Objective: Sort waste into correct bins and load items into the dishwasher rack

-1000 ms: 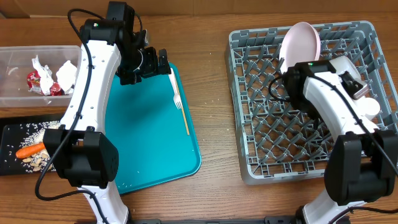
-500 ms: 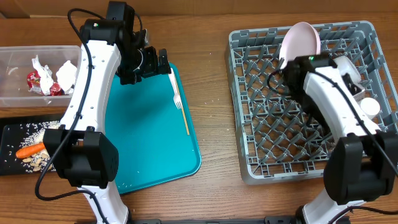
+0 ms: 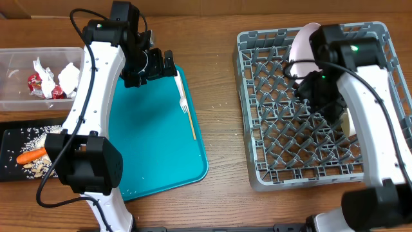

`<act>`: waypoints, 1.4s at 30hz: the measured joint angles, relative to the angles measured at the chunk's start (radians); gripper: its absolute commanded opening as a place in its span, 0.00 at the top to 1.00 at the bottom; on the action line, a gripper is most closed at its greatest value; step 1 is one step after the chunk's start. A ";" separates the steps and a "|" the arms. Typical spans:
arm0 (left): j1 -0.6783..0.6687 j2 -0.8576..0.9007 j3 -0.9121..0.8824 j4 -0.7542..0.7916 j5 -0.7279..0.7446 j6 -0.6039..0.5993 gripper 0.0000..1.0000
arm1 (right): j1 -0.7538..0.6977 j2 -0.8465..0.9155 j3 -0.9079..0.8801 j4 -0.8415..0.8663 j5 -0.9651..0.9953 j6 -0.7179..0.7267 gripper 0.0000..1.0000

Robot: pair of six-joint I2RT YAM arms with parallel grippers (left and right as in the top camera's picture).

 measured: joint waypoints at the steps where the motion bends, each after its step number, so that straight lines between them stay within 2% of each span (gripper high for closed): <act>1: 0.000 0.000 0.000 0.000 0.000 0.000 0.00 | 0.000 -0.016 0.001 0.001 -0.020 -0.016 0.23; 6: 0.000 0.000 0.000 -0.004 0.000 0.000 0.00 | -0.032 -0.075 0.004 0.022 -0.048 -0.058 0.23; 9: 0.000 0.000 0.000 -0.009 0.000 0.000 0.00 | -0.139 -0.090 0.028 0.038 -0.048 -0.067 0.26; 11: 0.000 0.000 0.000 -0.009 0.000 0.000 0.00 | -0.241 -0.097 0.040 0.049 -0.038 -0.076 0.37; 16: 0.000 0.000 0.000 -0.008 0.000 0.000 0.00 | -0.492 -0.097 0.044 0.066 -0.016 -0.119 0.87; 17: 0.000 0.000 0.000 -0.007 0.000 0.000 0.00 | -0.524 -0.094 0.044 0.066 -0.016 -0.126 0.94; 18: 0.000 0.000 0.000 -0.005 0.000 0.000 0.00 | -0.547 -0.092 0.044 0.067 -0.016 -0.127 0.96; 25: 0.000 0.000 0.000 0.000 0.000 0.000 0.00 | -0.577 -0.044 0.018 0.155 -0.006 -0.135 0.96; 30: 0.000 0.000 0.000 -0.002 0.000 0.000 0.00 | -0.577 0.050 -0.026 0.166 -0.025 -0.146 0.96; 35: 0.000 0.000 0.000 -0.002 0.000 0.000 0.00 | -0.572 0.125 -0.039 0.169 -0.129 -0.242 0.96; 42: 0.000 0.000 0.000 -0.003 0.000 0.000 0.00 | -0.543 0.128 -0.040 0.124 -0.373 -0.412 0.96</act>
